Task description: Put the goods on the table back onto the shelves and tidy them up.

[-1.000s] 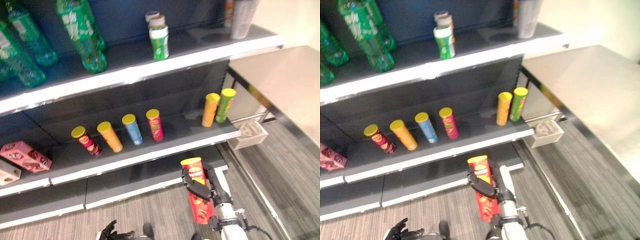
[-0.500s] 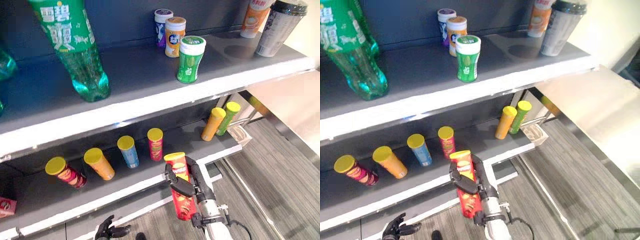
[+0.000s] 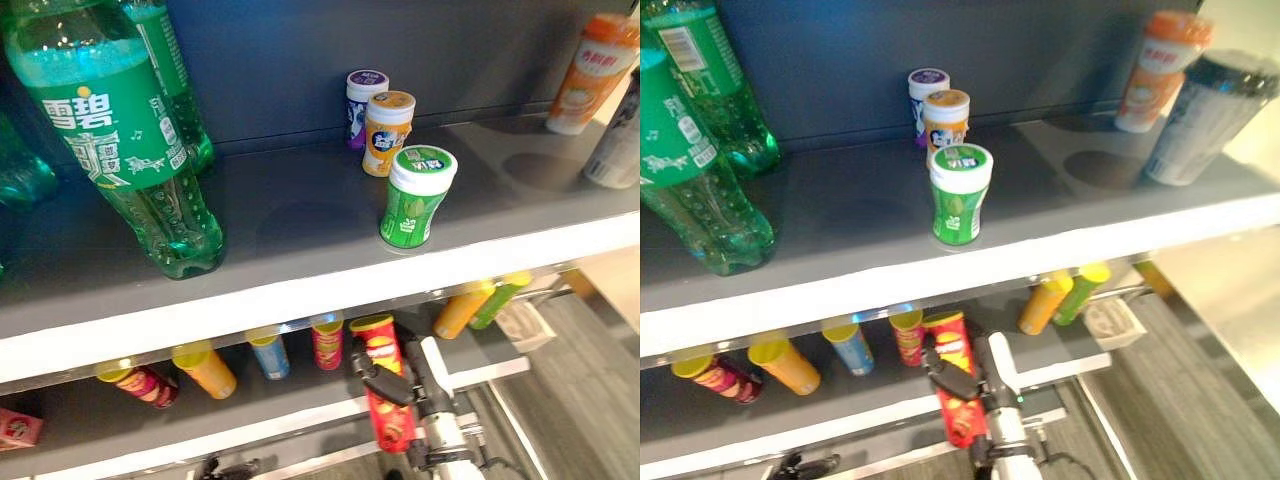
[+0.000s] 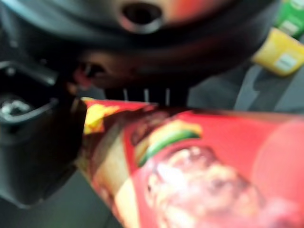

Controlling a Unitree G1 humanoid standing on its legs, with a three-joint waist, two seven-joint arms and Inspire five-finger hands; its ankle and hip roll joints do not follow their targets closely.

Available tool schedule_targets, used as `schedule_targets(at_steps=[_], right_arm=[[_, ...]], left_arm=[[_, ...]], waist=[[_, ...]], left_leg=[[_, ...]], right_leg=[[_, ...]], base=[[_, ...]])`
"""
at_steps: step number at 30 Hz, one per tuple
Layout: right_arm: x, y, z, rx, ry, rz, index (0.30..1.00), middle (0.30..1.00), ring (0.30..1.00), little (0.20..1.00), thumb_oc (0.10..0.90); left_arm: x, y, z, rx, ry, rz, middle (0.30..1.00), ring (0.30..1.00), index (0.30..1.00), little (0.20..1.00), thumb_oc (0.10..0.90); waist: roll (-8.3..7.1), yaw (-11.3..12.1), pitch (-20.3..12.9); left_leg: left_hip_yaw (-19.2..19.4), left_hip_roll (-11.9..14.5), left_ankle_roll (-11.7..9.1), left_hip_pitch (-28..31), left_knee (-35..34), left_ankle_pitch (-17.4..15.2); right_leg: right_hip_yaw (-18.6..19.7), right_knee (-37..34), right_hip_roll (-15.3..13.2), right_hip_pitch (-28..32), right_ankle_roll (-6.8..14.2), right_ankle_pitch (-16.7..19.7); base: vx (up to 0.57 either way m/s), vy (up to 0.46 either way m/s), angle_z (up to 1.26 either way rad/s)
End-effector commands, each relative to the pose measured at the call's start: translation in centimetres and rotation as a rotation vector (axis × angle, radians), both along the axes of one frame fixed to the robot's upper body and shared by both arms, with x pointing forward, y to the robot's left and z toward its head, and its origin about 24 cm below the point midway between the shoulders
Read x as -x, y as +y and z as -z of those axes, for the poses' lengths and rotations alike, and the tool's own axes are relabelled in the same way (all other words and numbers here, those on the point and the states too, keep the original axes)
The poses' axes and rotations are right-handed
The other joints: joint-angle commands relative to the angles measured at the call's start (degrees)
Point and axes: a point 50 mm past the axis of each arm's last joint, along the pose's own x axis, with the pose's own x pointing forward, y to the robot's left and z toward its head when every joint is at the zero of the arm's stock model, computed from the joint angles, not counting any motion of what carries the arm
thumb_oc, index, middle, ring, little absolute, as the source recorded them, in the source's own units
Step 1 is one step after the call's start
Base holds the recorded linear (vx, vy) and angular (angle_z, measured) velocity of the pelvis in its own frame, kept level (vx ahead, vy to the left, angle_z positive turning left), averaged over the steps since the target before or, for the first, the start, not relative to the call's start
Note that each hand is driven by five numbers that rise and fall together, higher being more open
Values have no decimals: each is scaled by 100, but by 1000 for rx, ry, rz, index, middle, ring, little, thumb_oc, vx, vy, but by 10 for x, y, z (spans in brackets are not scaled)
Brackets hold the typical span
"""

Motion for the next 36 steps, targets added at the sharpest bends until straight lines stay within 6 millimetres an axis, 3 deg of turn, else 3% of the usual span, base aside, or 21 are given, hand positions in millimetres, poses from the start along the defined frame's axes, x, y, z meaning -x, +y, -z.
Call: schedule_targets(at_steps=[1,7,23,26,29,31,33,34,36], right_arm=[[-4,33,-46,-176,-243,-123,300,300,300,300,400],[-4,34,-47,-175,-256,-132,300,300,300,300,400],[6,22,-44,-112,-231,-159,300,300,300,300,400],[6,19,-43,-108,-222,-157,300,300,300,300,400],[7,15,-43,-97,-237,-140,300,300,300,300,400],[5,13,-44,-92,-242,-130,300,300,300,300,400],[2,8,-41,-73,-230,-106,300,300,300,300,400],[1,6,-40,-72,-226,-98,300,300,300,300,400],[0,3,-38,-71,-221,-86,300,300,300,300,400]], left_arm=[[18,-36,6,60,24,147,900,900,900,900,800],[10,-40,3,49,-19,177,900,900,900,900,800],[6,-35,0,21,-39,209,900,900,900,900,800],[3,-34,-1,30,-58,203,900,900,900,900,800],[-1,-36,-3,44,-77,187,900,900,900,900,800],[-6,-37,-4,53,-89,181,900,900,900,900,800],[-9,-41,-3,70,-88,201,900,900,900,900,800],[-9,-43,-3,75,-87,212,900,900,900,900,800],[-10,-45,-3,79,-87,226,900,900,900,900,800]], waist=[[-28,-67,141],[42,-62,268],[69,-129,84],[85,-136,118],[156,-104,347],[162,-91,447],[29,-170,618],[-25,-250,602],[-61,-363,558]], left_leg=[[-217,375,-156,-376,-144,403],[-272,537,-251,-464,-144,496],[-205,773,-381,-324,-144,635],[-250,909,-434,-384,-144,806],[-426,1211,-676,-693,-144,1411],[-546,1257,-738,-798,-141,1600],[-490,1090,-464,-943,407,1189],[-402,974,-424,-878,645,766],[14,815,-309,-710,1215,173]], right_leg=[[-399,43,-263,689,438,-337],[-414,43,-122,661,385,-426],[-326,43,133,757,232,-563],[-329,43,278,798,125,-619],[-404,43,554,830,-12,-768],[-427,43,585,794,-54,-755],[-553,114,470,641,-130,-698],[-543,145,414,595,-128,-716],[-596,187,309,453,-140,-599]], base=[[4,-53,-6],[-29,-67,-2],[2,-61,-3],[-66,-171,1],[-138,-163,14],[-222,-114,14],[-349,-189,24],[-205,-107,18],[-190,-18,12]])
